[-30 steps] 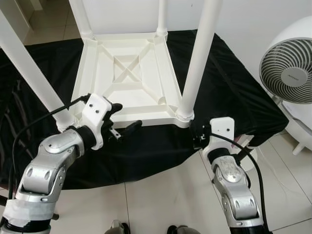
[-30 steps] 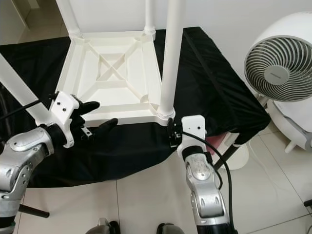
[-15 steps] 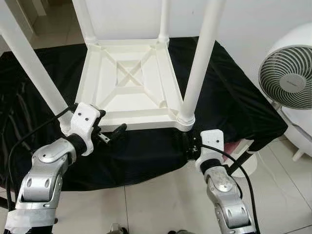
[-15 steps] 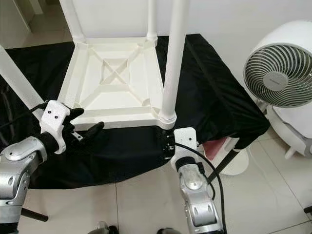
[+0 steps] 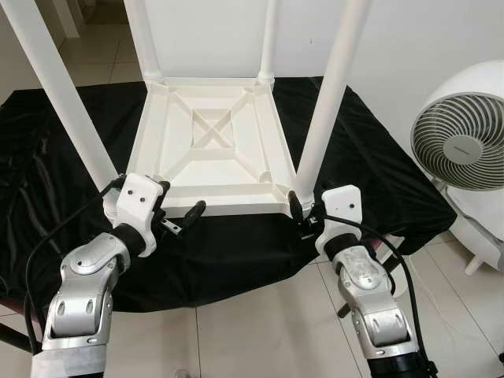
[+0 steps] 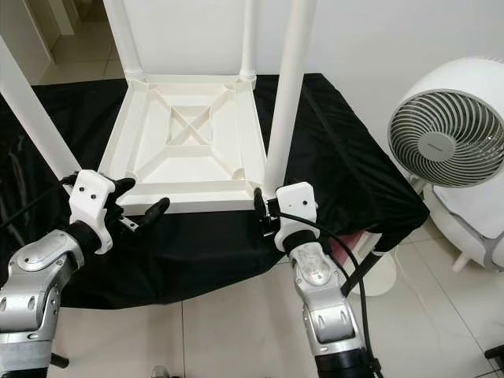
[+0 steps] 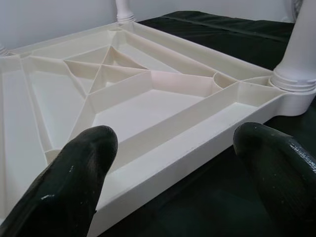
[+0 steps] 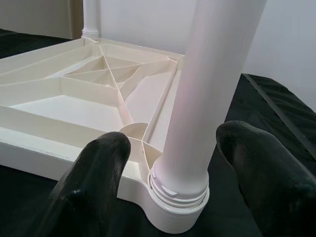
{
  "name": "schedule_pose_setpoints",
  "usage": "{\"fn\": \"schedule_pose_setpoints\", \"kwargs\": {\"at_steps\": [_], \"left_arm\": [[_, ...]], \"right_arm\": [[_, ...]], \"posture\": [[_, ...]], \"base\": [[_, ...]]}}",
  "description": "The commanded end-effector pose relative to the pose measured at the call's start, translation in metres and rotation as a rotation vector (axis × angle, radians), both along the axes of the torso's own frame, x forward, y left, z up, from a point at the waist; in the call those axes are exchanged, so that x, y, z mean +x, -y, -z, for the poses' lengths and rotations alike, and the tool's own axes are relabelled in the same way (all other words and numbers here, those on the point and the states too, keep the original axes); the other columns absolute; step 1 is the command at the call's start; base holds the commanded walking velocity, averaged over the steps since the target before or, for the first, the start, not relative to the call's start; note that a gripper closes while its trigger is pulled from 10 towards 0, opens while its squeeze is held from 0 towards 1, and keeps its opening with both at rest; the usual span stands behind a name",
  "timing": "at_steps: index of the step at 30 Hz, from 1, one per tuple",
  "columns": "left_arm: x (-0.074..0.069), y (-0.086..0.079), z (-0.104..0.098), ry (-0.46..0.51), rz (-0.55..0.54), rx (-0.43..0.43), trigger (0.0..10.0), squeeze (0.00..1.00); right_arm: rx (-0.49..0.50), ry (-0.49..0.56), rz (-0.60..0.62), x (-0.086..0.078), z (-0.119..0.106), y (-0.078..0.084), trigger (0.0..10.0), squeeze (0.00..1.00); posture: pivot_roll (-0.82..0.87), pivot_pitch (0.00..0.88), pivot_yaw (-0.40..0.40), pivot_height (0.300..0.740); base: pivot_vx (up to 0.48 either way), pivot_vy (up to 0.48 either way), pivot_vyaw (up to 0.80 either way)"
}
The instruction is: Building children table
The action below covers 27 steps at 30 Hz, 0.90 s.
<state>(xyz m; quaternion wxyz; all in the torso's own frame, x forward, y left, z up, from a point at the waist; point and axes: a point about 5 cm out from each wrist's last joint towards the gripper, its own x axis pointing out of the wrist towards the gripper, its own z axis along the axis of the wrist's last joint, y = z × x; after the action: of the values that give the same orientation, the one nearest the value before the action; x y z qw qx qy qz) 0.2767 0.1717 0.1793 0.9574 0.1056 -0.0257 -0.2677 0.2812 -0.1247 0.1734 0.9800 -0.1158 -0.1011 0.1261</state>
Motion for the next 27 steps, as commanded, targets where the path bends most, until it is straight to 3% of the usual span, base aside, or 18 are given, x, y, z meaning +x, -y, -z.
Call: {"fn": "schedule_pose_setpoints", "kwargs": {"at_steps": [1,5,12,15,16,18,22,24,27], "left_arm": [[0.005,-0.021,-0.001,0.078,-0.468,-0.045,10.0,0.00],[0.009,-0.029,0.004,0.101,-0.538,0.071,10.0,0.00],[0.016,-0.030,0.000,0.114,-0.470,0.196,10.0,0.00],[0.019,-0.034,-0.001,0.102,-0.468,0.204,10.0,0.00],[0.024,-0.041,0.000,0.087,-0.479,0.265,10.0,0.00],[0.026,-0.044,0.000,0.081,-0.482,0.289,10.0,0.00],[0.031,-0.037,-0.003,0.078,-0.381,0.300,10.0,0.00],[0.031,-0.037,-0.003,0.078,-0.381,0.300,10.0,0.00],[0.053,-0.017,-0.007,0.055,-0.302,0.350,10.0,0.00]], "right_arm": [[-0.003,-0.019,-0.018,-0.002,0.005,0.001,10.0,0.00],[-0.006,-0.043,-0.077,-0.005,0.011,-0.011,10.0,0.00],[-0.010,-0.036,-0.125,-0.005,0.010,-0.021,10.0,0.00],[-0.002,-0.036,-0.146,-0.005,0.010,-0.023,10.0,0.00],[-0.012,-0.046,-0.138,-0.003,0.014,-0.022,10.0,0.00],[-0.009,-0.050,-0.133,-0.002,0.015,-0.022,10.0,0.00],[-0.019,-0.054,-0.156,-0.002,0.017,-0.025,10.0,0.00],[-0.019,-0.054,-0.156,-0.002,0.017,-0.025,10.0,0.00],[-0.038,-0.110,-0.137,-0.008,0.033,-0.017,10.0,0.00]], "posture": [[-0.06,0.033,0.000,0.740],[-0.05,0.034,-0.004,0.740],[-0.04,0.034,-0.023,0.740],[-0.03,0.024,-0.018,0.740],[-0.02,0.031,-0.024,0.740],[-0.02,0.031,-0.024,0.740],[-0.02,0.014,-0.017,0.740],[-0.02,0.014,-0.017,0.740],[-0.01,0.041,-0.038,0.740]], "base": [[0.000,0.000,0.00],[0.000,0.000,0.00],[0.000,0.000,0.00],[0.000,0.000,0.00],[0.000,0.000,0.00],[0.000,0.000,0.00],[0.000,0.000,0.00],[0.000,0.000,0.00],[0.000,0.000,0.00]]}}
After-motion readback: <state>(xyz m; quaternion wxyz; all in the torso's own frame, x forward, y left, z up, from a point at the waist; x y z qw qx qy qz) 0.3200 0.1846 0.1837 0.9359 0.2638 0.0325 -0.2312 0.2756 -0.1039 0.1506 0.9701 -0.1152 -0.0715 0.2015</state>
